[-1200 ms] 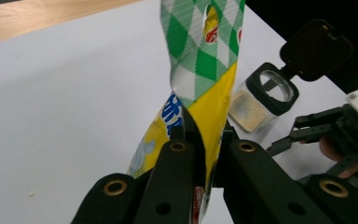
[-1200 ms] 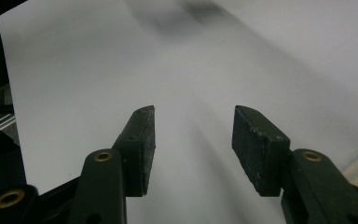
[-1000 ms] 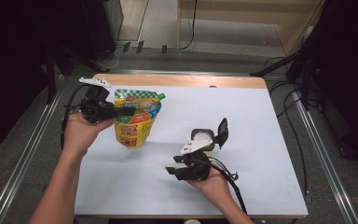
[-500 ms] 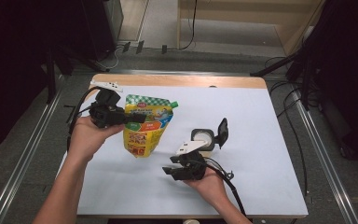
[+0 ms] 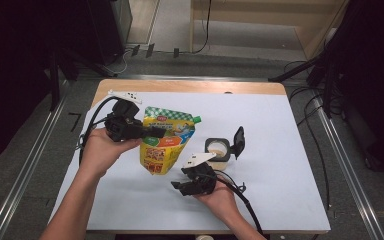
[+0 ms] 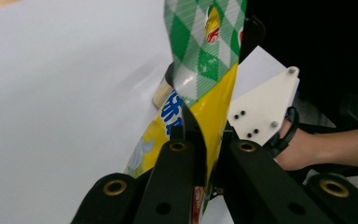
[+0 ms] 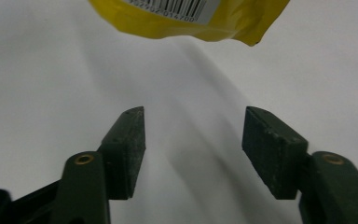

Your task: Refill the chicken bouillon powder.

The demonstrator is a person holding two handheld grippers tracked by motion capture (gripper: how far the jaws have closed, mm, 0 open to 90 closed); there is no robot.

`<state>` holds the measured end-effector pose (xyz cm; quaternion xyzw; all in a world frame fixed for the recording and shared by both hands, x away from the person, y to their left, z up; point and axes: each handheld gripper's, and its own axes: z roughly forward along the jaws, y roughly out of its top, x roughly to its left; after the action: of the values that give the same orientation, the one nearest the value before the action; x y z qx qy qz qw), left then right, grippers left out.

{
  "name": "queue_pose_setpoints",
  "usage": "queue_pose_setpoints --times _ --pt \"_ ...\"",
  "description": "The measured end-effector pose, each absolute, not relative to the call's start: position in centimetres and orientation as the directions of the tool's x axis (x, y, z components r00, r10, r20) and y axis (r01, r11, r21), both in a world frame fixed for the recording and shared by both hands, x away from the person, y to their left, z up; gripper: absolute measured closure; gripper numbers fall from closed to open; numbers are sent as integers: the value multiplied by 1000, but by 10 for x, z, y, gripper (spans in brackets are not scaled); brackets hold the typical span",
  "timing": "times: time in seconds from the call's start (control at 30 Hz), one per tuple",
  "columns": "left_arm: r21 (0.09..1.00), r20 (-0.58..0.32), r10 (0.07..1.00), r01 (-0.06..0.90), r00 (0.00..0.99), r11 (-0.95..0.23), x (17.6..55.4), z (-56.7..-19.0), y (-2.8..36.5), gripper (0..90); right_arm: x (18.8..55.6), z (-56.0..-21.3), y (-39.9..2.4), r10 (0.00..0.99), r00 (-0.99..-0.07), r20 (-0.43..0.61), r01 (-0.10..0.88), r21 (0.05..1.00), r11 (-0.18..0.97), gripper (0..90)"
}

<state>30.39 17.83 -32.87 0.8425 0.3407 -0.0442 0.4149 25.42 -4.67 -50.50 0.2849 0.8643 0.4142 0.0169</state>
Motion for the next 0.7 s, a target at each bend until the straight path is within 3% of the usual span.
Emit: queue_pose_setpoints --times 0.13,0.7 --pt "666 -371 526 614 765 -423 301 -327 174 900 255 -507 -45 519 -830 206 485 727 487 385" --pt "638 -437 492 645 753 -420 294 -323 159 900 248 -511 -48 561 -813 155 444 788 426 505"
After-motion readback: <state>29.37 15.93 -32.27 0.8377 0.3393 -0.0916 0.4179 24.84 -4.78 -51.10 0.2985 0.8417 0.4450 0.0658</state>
